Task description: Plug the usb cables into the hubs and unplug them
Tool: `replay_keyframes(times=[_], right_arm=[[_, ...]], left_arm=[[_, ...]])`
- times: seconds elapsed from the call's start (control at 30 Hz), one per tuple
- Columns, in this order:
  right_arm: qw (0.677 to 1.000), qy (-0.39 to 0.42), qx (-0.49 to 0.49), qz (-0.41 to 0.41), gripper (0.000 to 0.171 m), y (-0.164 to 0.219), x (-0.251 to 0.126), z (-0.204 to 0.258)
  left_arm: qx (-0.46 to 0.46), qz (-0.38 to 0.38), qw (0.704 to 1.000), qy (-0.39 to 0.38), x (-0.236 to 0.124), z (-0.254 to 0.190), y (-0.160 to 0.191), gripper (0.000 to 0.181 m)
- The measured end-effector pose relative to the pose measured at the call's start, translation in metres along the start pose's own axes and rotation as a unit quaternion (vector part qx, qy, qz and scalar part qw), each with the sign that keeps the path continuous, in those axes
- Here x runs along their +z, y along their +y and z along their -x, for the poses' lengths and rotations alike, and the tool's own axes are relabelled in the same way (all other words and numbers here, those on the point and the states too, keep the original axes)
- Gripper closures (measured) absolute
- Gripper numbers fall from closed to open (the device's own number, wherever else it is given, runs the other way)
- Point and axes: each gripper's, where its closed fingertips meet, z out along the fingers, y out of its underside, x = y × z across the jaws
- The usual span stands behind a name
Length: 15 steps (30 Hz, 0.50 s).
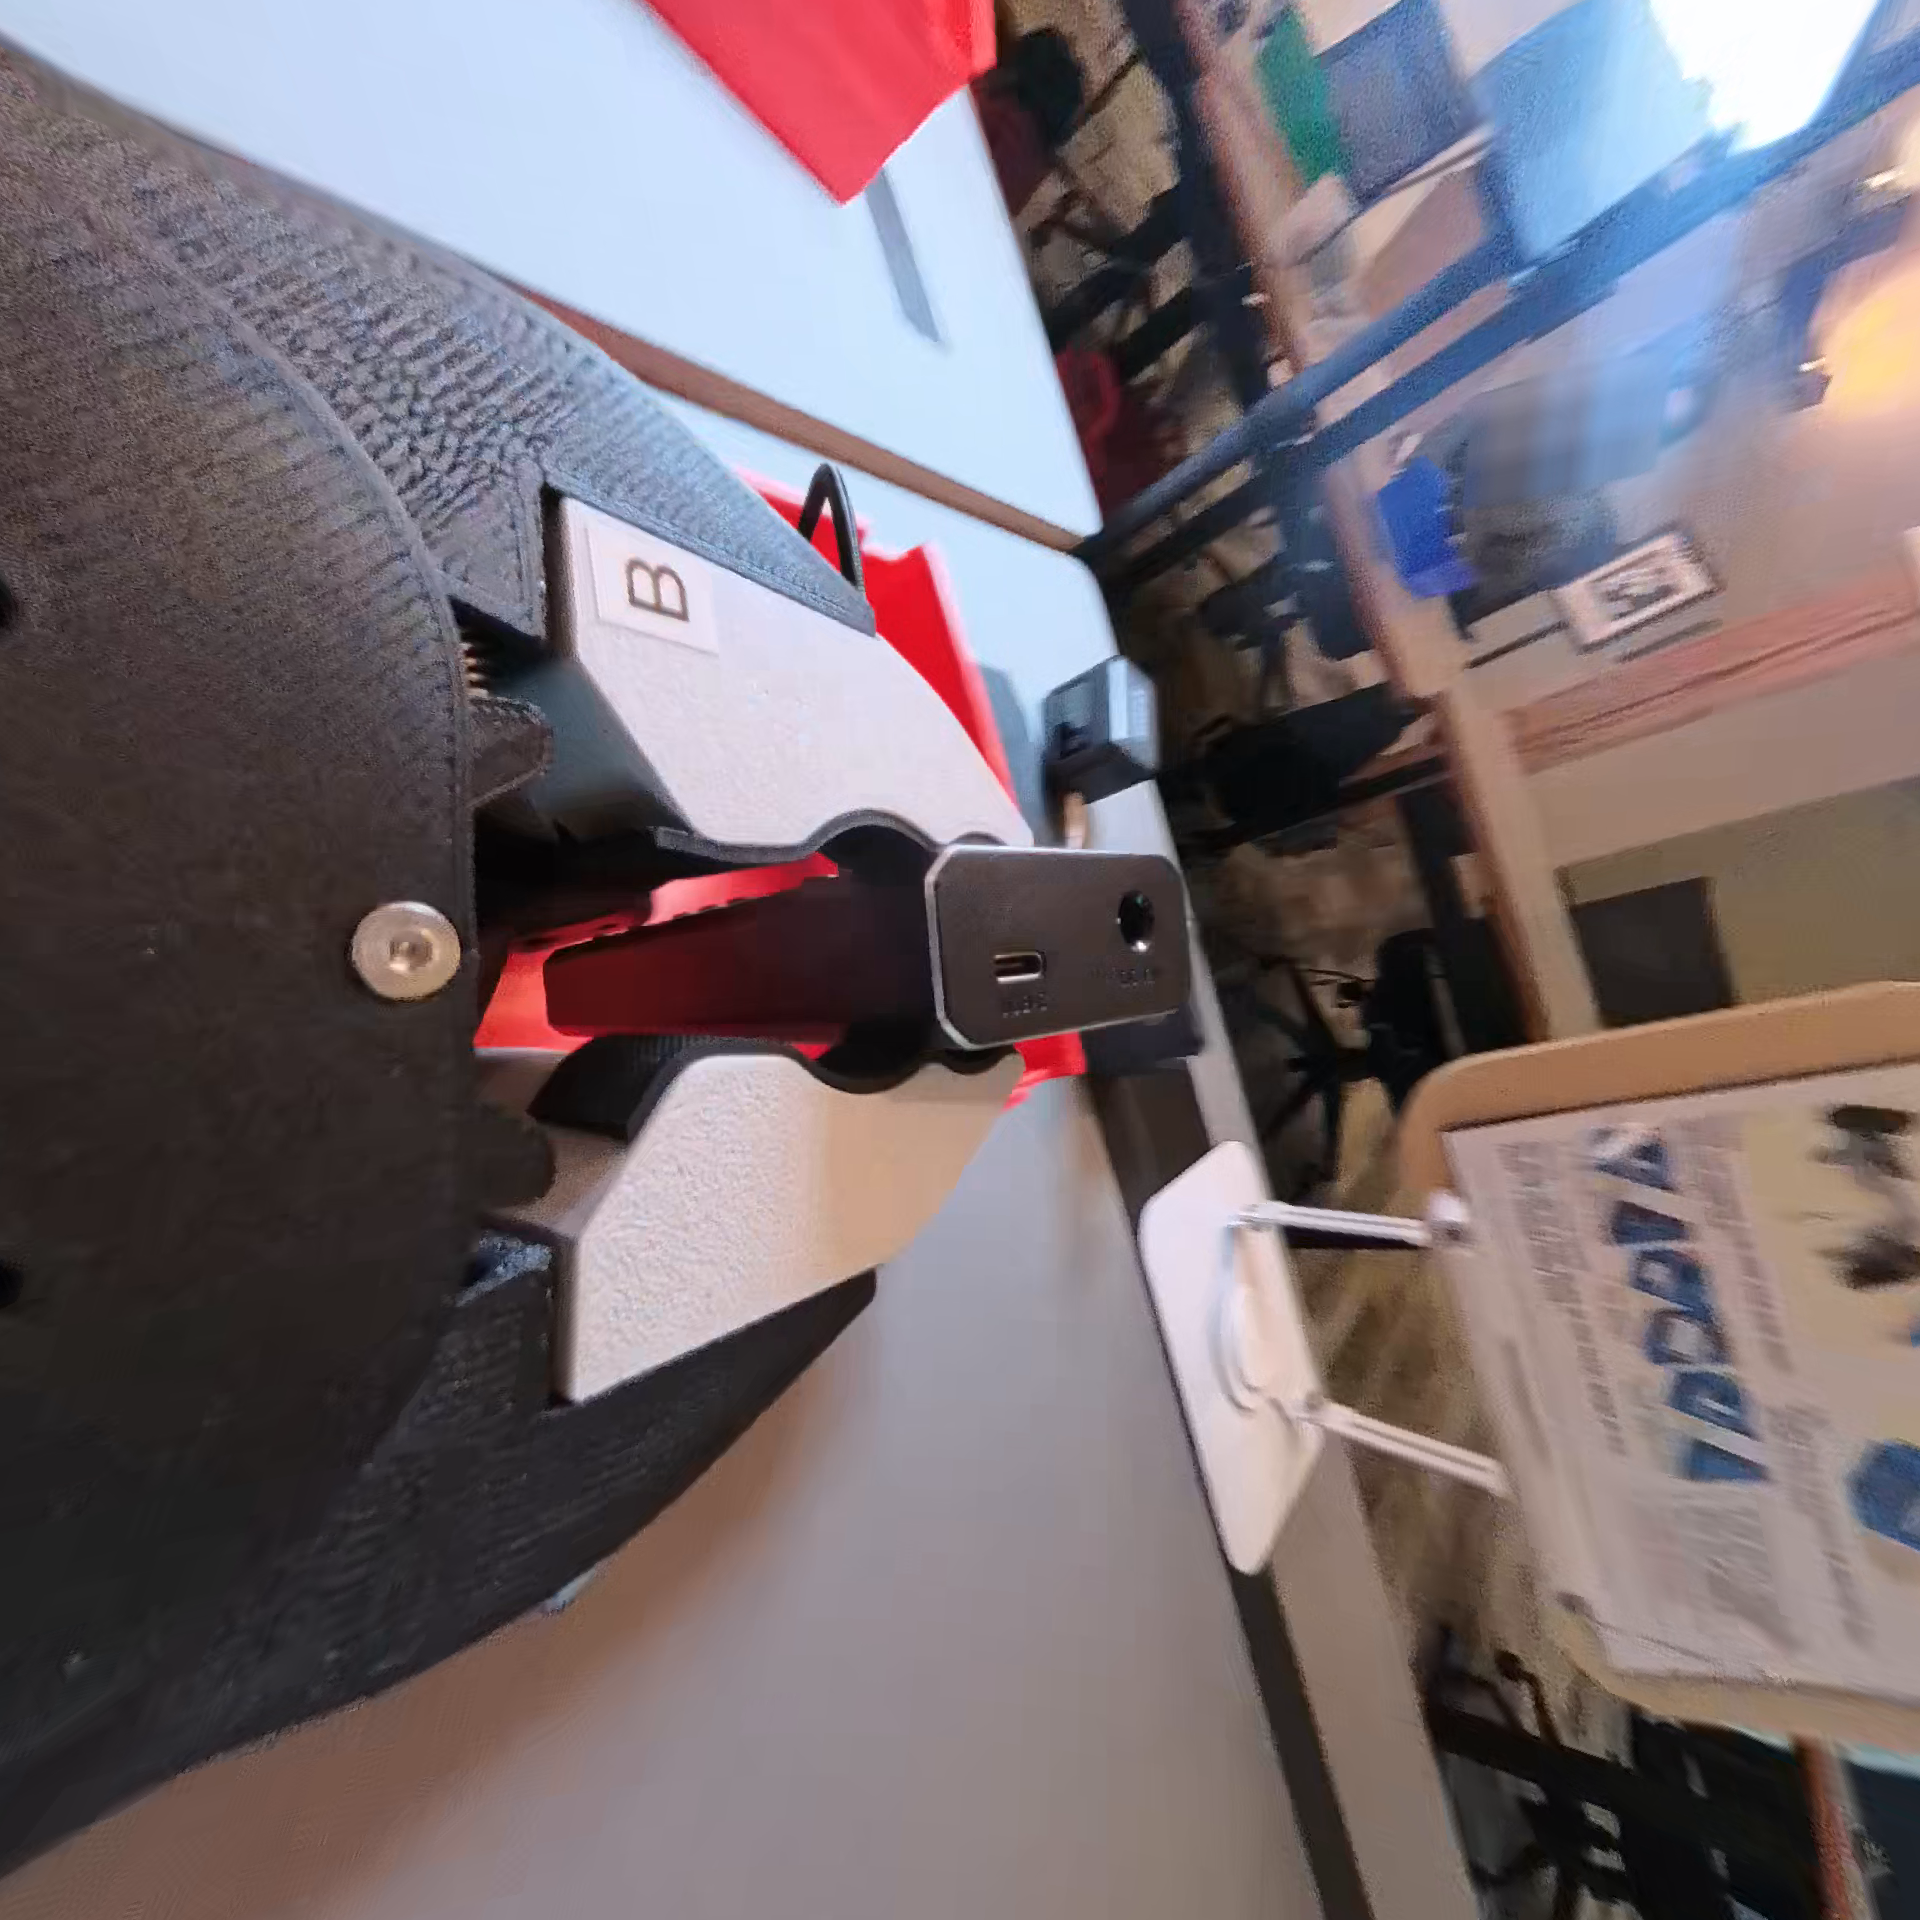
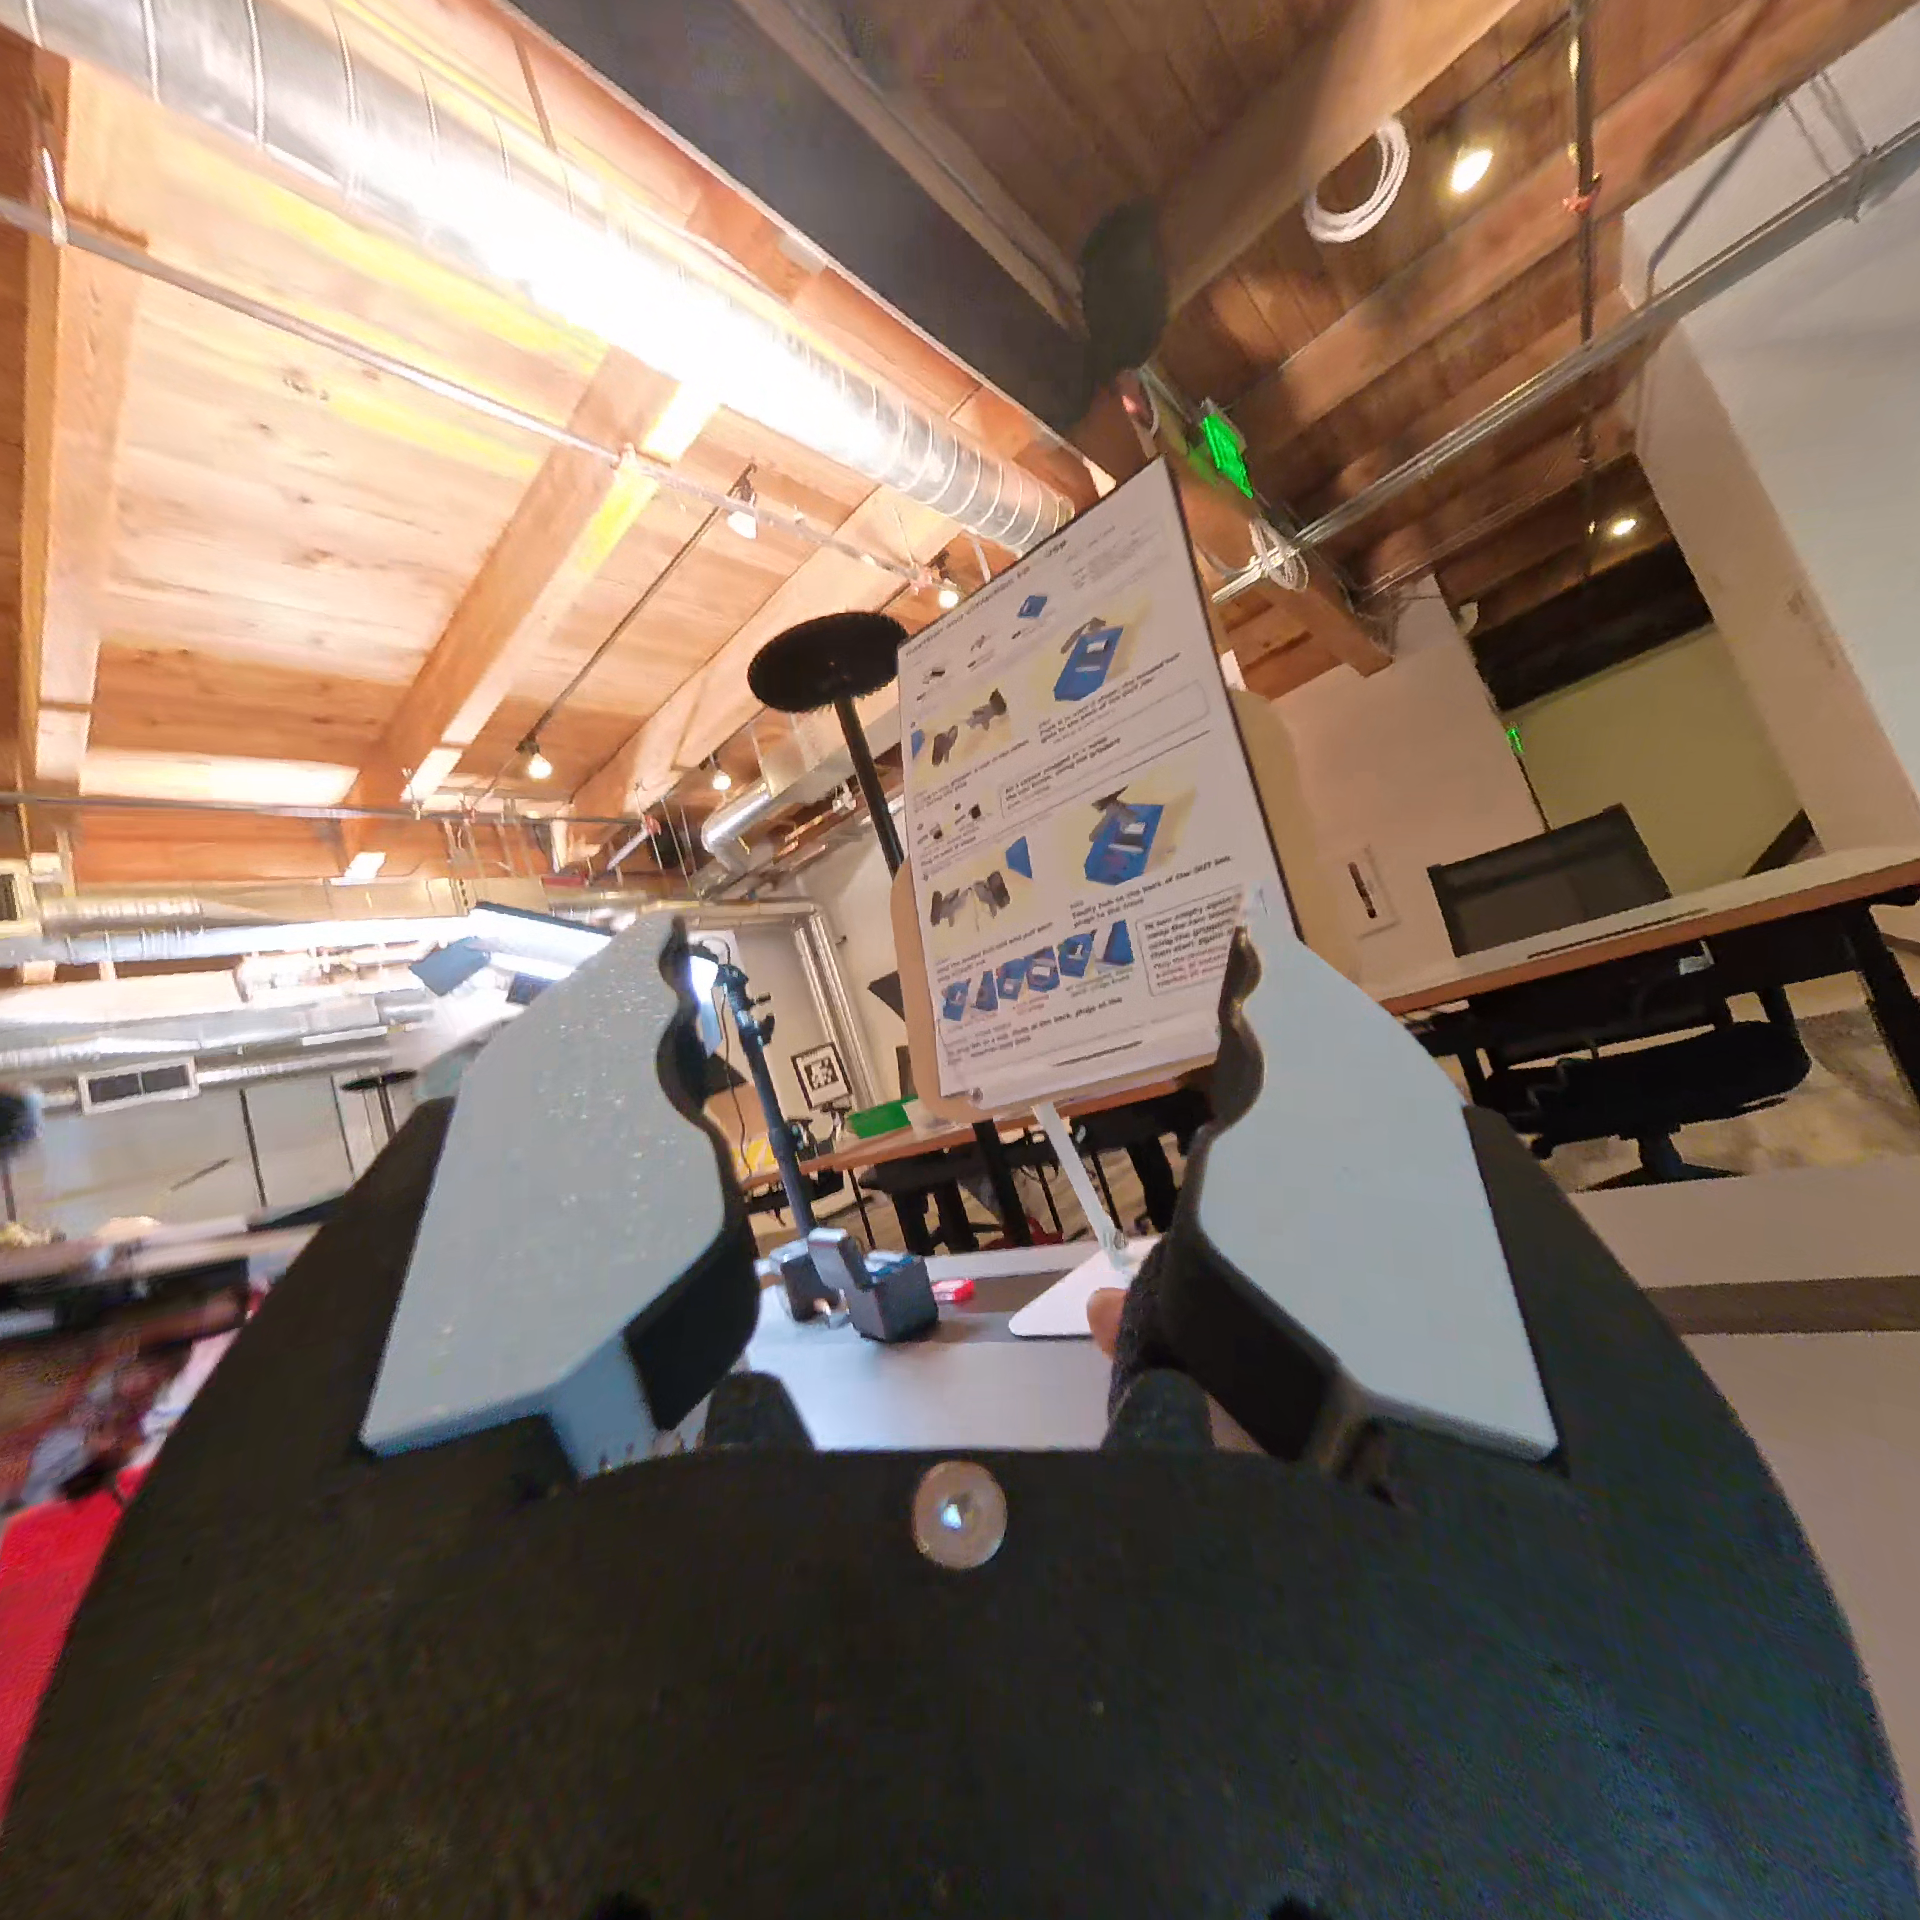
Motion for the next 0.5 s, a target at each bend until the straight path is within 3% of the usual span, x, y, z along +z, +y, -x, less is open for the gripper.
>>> replay_keyframes(times=[0.13,0.3,0.43,0.5], right_arm=[[0.997,-0.024,-0.050,0.047,0.073,0.018,0.004,0.014],[0.983,-0.048,-0.141,0.110,0.072,0.044,0.010,0.034],[0.945,-0.106,-0.184,0.250,0.092,0.091,0.023,0.073],[0.913,-0.167,-0.176,0.329,0.086,0.119,0.025,0.104]], left_arm=[[0.038,-0.092,0.995,0.025,-0.011,-0.009,-0.072,0.152],[-0.007,-0.192,0.972,0.136,-0.018,-0.065,-0.145,0.152],[-0.060,-0.218,0.947,0.228,-0.013,-0.132,-0.166,0.152],[-0.066,-0.205,0.943,0.253,-0.004,-0.167,-0.159,0.151]])
